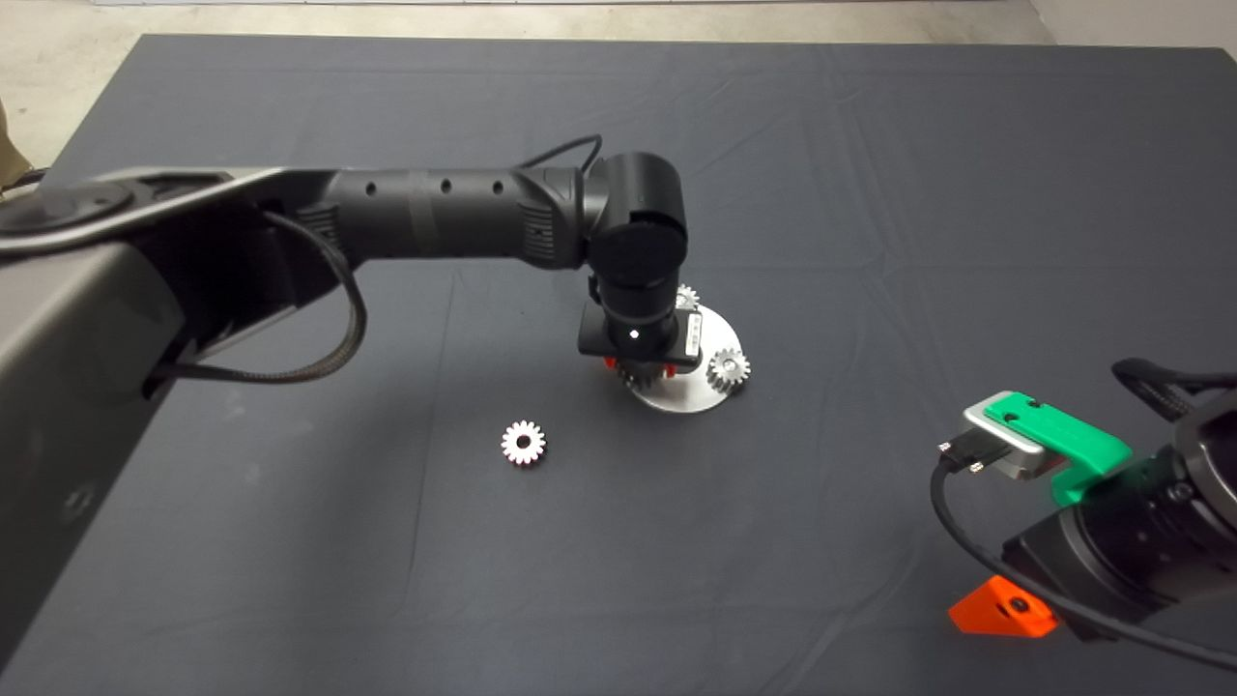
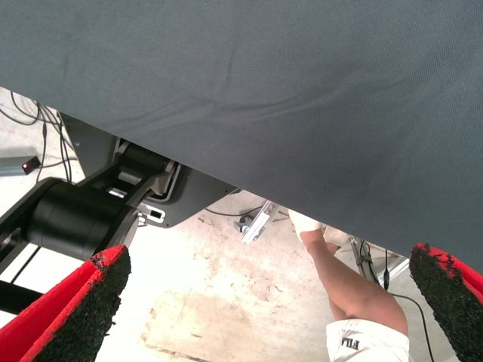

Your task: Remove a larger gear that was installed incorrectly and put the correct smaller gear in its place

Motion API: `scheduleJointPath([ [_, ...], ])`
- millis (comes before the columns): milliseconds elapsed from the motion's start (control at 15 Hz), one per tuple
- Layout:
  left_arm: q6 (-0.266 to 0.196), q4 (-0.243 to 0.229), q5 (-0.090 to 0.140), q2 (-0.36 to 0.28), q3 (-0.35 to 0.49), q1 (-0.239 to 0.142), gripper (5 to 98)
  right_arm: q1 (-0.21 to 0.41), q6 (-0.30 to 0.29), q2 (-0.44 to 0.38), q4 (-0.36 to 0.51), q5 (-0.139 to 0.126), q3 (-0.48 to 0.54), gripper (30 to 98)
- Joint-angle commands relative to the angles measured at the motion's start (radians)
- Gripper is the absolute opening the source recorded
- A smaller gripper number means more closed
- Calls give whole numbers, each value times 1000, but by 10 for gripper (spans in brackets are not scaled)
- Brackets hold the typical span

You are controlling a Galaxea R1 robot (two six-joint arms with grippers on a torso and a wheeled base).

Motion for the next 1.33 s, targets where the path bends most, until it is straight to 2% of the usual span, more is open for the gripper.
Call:
scheduleJointPath([
  [0, -10, -33, 13, 0, 23, -71, 456, 19, -4, 0, 27, -43, 2, 977],
  [200, -45, -58, 13, -2, 77, -78, 455, 19, -4, 0, 27, -43, 2, 977],
  [267, -51, -58, 26, -6, 94, -78, 455, 18, -4, 0, 26, -43, 2, 977],
  [400, -52, -56, 65, -25, 96, -80, 454, 18, -4, 0, 26, -43, 1, 977],
  [467, -50, -56, 71, -47, 101, -80, 454, 19, -4, 0, 26, -43, 1, 977],
  [867, -27, -52, 74, -149, 99, -78, 454, 19, -4, -3, 27, -51, 1, 977],
  [1267, 59, -29, 74, -235, 96, -74, 454, 18, -4, -5, 27, -57, 1, 977],
])
